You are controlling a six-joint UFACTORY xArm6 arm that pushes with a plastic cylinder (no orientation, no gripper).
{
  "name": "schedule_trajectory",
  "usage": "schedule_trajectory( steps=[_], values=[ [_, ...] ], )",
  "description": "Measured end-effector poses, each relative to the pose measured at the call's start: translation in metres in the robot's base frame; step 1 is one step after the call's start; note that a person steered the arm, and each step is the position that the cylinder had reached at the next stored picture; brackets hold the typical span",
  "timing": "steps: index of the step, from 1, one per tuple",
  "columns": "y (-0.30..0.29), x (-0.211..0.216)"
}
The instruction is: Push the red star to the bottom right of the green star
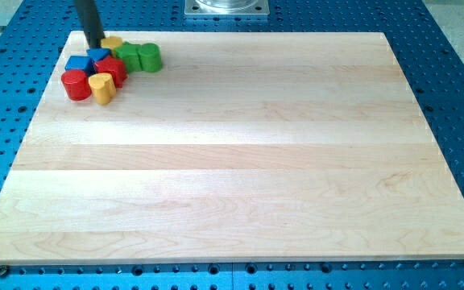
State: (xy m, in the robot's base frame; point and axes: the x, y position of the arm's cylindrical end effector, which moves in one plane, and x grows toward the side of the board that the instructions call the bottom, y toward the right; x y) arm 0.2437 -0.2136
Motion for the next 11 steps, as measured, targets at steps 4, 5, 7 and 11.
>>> schedule_trajectory(
  steps=[4, 5, 7, 11],
  values=[
    [-0.055, 0.018],
    [-0.055, 0.043],
    [0.000, 0.053],
    [0.068, 0.080]
  ],
)
